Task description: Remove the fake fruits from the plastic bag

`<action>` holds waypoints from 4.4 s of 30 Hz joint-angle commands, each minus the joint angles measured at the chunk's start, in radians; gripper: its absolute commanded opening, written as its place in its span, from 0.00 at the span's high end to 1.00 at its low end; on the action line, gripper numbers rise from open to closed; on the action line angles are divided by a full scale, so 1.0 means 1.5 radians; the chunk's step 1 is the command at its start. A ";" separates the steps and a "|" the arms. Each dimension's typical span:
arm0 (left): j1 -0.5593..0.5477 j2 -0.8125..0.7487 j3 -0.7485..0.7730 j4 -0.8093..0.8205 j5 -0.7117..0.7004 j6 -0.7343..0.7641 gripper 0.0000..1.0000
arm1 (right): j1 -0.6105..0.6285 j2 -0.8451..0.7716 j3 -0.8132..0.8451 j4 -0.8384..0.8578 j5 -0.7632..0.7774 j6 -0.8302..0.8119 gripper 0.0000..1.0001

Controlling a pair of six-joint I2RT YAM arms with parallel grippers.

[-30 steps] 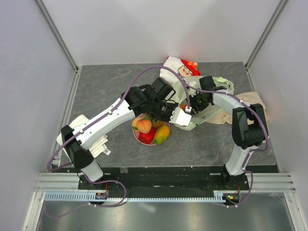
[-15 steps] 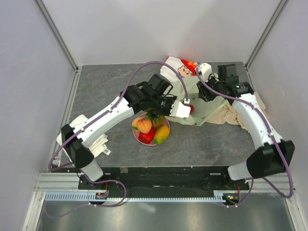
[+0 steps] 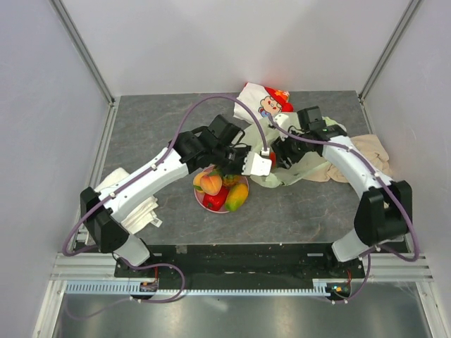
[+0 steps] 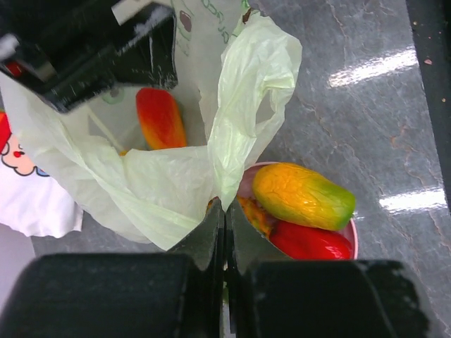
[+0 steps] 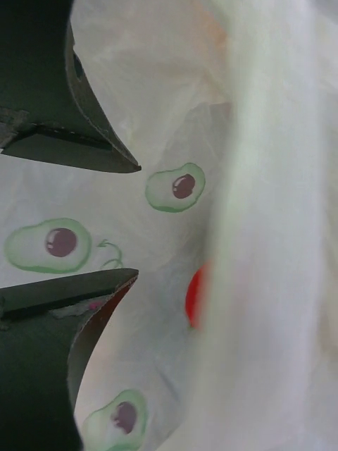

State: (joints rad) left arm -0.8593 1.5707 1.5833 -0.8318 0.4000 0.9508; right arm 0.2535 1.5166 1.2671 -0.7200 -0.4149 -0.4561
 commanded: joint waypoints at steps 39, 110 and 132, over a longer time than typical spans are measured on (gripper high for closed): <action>0.018 0.039 0.023 0.013 -0.043 -0.026 0.98 | -0.027 0.013 0.031 0.091 0.024 0.029 0.47; 0.059 0.012 0.000 0.114 0.017 0.022 0.98 | -0.097 0.147 0.104 0.153 -0.175 0.190 0.52; 0.019 0.048 -0.022 -0.030 0.054 0.124 0.98 | -0.075 0.250 0.113 0.228 0.000 0.245 0.02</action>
State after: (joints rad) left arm -0.8196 1.6268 1.5204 -0.8326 0.4767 1.0573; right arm 0.1341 1.9705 1.4609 -0.4080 -0.3161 -0.1017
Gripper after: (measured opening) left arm 0.025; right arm 0.925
